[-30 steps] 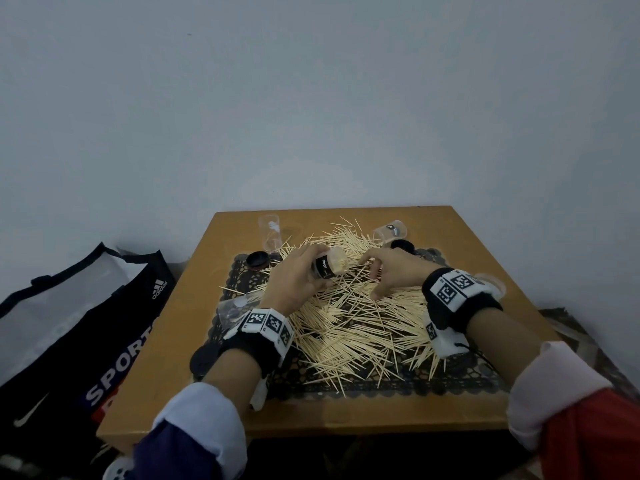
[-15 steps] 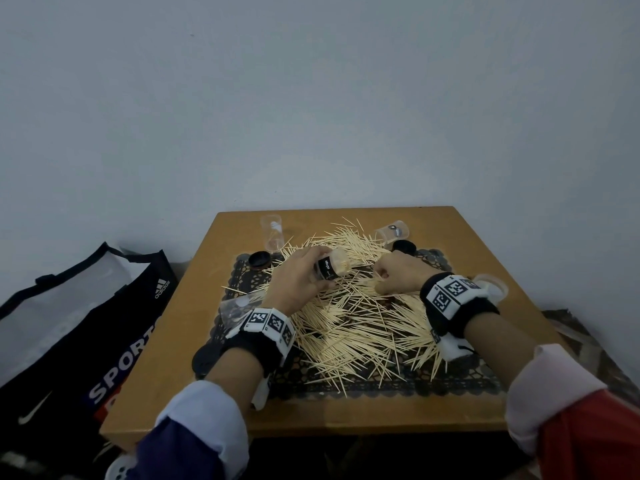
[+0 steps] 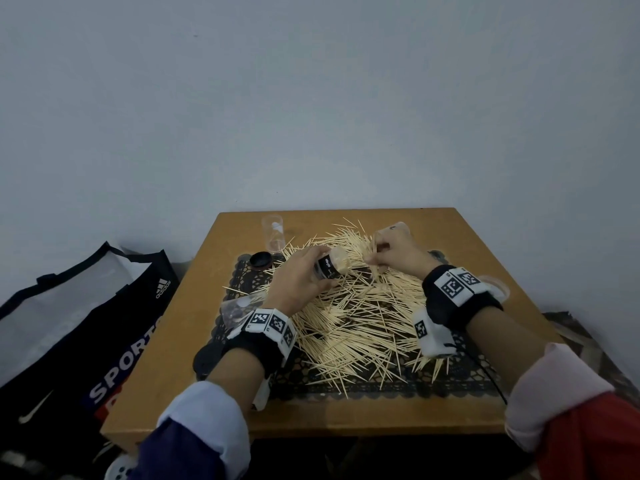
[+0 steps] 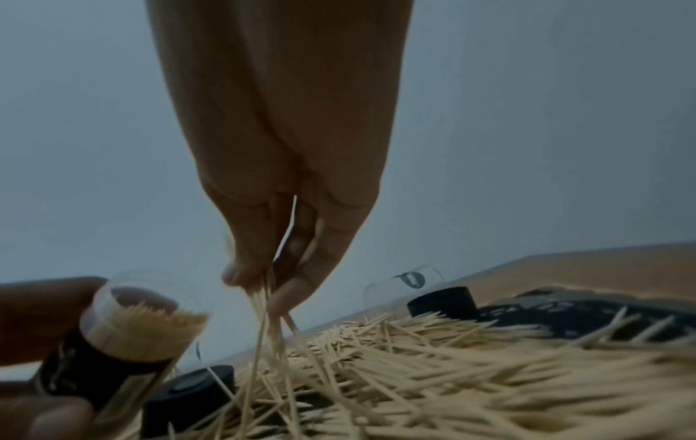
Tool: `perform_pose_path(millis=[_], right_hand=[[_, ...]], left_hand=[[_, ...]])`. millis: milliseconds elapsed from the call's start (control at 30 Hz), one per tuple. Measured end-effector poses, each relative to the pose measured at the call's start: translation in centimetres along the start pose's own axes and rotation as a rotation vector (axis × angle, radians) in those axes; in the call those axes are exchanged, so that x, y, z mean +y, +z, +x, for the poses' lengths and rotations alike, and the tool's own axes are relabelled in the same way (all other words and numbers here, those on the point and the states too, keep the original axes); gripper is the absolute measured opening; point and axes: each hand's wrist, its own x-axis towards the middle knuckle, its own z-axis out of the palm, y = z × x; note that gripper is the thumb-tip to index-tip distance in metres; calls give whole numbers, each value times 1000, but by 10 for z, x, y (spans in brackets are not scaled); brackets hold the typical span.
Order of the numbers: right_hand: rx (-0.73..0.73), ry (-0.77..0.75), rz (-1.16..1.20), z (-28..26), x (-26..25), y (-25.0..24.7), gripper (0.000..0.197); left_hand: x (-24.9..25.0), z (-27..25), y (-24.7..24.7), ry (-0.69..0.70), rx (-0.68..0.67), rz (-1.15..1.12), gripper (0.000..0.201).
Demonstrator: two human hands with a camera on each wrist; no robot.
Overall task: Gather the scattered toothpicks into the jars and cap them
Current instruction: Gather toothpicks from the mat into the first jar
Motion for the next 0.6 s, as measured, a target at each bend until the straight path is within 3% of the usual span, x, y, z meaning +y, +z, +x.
perform_pose_path(millis=[167, 333, 467, 600], right_hand=[[184, 79, 291, 7, -6, 3, 12], [316, 65, 634, 4, -24, 4, 4], [305, 61, 775, 3, -34, 12, 5], [299, 72, 744, 3, -38, 27, 7]], left_hand=[[-2, 1, 1, -4, 6, -3, 65], [-2, 2, 1, -13, -3, -8, 65], [0, 2, 1, -8, -4, -25, 65], [3, 3, 1, 3, -3, -36, 66]])
